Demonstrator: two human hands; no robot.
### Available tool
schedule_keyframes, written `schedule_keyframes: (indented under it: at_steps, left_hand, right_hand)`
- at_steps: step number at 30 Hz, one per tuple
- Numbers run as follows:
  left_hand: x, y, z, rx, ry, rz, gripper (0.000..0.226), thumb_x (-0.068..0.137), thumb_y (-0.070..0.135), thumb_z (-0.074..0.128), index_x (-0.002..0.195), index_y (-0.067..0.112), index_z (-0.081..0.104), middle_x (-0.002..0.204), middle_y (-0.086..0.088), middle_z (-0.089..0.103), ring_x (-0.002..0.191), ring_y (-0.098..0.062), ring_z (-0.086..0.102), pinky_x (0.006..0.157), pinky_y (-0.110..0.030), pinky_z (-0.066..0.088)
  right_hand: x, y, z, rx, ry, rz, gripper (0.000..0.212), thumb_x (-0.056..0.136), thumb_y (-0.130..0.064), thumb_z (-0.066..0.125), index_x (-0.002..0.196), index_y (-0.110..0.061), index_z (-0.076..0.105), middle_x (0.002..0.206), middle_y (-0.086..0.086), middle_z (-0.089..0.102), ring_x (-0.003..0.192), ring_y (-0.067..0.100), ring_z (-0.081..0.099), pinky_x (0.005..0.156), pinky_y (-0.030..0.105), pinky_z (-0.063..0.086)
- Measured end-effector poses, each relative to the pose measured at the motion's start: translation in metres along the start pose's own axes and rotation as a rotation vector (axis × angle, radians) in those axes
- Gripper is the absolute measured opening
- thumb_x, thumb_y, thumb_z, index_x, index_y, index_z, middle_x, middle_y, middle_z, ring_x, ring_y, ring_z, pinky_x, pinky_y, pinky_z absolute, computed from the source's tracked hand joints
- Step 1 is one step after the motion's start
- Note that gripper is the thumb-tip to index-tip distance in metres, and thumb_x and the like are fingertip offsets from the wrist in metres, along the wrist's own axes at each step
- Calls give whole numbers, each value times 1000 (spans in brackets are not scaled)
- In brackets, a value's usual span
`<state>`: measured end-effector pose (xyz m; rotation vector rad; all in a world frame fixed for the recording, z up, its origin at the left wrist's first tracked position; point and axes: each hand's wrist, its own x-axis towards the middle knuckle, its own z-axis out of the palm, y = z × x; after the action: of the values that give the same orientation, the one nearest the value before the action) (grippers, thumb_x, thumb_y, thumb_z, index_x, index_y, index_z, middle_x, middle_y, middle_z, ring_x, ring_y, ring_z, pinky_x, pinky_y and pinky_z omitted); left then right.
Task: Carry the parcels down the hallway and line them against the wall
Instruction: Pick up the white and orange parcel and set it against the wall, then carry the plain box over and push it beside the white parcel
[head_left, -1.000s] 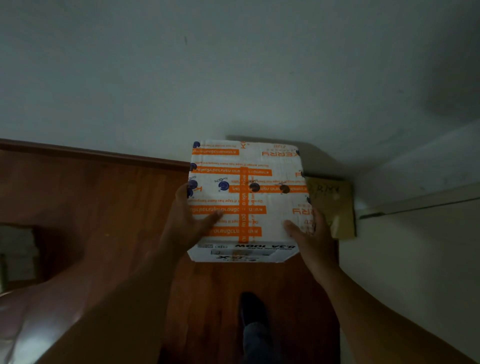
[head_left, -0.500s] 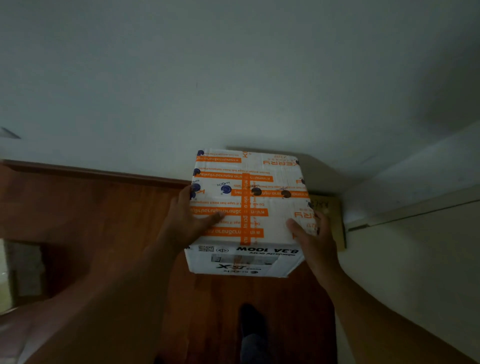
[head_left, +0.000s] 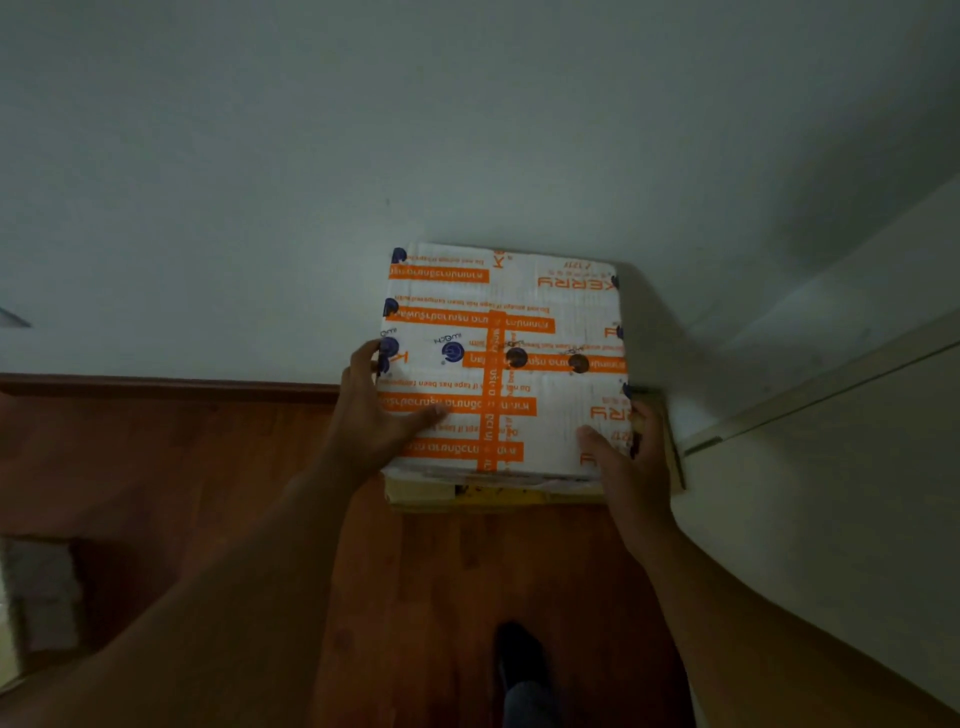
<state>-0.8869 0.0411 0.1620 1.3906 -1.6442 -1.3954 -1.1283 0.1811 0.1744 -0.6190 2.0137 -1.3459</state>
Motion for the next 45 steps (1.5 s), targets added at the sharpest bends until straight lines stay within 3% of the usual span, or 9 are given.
schedule_keyframes:
  at_steps: [4, 11, 16, 22, 28, 31, 34, 40, 45]
  left_hand:
    - [9, -43, 12, -15, -17, -38, 94, 72, 27, 84, 146, 20, 27, 145, -10, 38, 126, -31, 51, 93, -55, 53]
    - [34, -95, 45, 6, -118, -207, 90, 75, 23, 83, 145, 22, 28, 142, -10, 45, 120, -32, 58, 90, -56, 54]
    - [42, -109, 62, 88, -33, -210, 92, 73, 20, 85, 145, 20, 27, 139, -3, 41, 119, -25, 55, 90, -43, 56]
    - [56, -118, 73, 130, -23, -230, 100, 75, 21, 83, 150, 18, 18, 147, -10, 33, 125, -29, 50, 94, -51, 54]
    - [53, -116, 72, 262, -75, -253, 102, 77, 39, 80, 151, 14, 15, 146, -7, 29, 108, -9, 44, 55, -6, 46]
    - [53, -112, 53, 336, -72, -203, 87, 83, 45, 71, 147, 10, 23, 146, -11, 31, 119, -16, 42, 81, -15, 40]
    - [43, -114, 21, 394, -45, -174, 87, 89, 45, 62, 151, 5, 17, 155, -17, 20, 140, -27, 24, 101, -28, 26]
    - [-20, -151, -84, 389, 49, -229, 71, 92, 47, 57, 148, 14, 29, 148, -12, 28, 115, -33, 55, 86, -34, 40]
    - [-109, -198, -198, 395, 162, -355, 61, 92, 45, 58, 141, 13, 39, 141, -10, 35, 104, -26, 59, 88, -38, 45]
  right_hand:
    - [17, 41, 10, -66, -90, 41, 62, 88, -19, 71, 140, -23, 38, 125, 5, 60, 92, 4, 62, 55, 13, 52]
    - [54, 85, 18, -195, -167, 148, 61, 90, -20, 68, 143, -21, 36, 124, 5, 61, 87, 2, 60, 54, 12, 49]
    - [76, 101, 16, -240, -227, 213, 59, 91, -16, 67, 140, -20, 35, 125, 5, 60, 92, 2, 61, 56, 15, 51]
    - [103, 104, 28, -316, -235, 231, 62, 90, -14, 67, 140, -23, 33, 123, 2, 58, 90, 9, 62, 61, 20, 48]
    - [93, 91, 35, -545, -156, 72, 60, 87, -15, 66, 140, -14, 38, 135, 9, 50, 115, 27, 58, 73, 32, 56]
    - [83, 70, 53, -669, -171, -93, 59, 90, -21, 61, 142, -14, 35, 141, 11, 44, 123, 29, 51, 88, 49, 55]
    - [71, 49, 86, -735, -216, -230, 54, 94, -26, 56, 143, -12, 36, 145, 10, 42, 131, 27, 45, 100, 50, 48]
    - [6, 25, 190, -841, -396, -375, 59, 93, -23, 60, 146, -5, 39, 149, 16, 43, 135, 30, 42, 109, 38, 35]
    - [-92, 19, 297, -900, -630, -424, 59, 95, -31, 56, 148, -12, 37, 151, 12, 42, 138, 28, 40, 107, 35, 36]
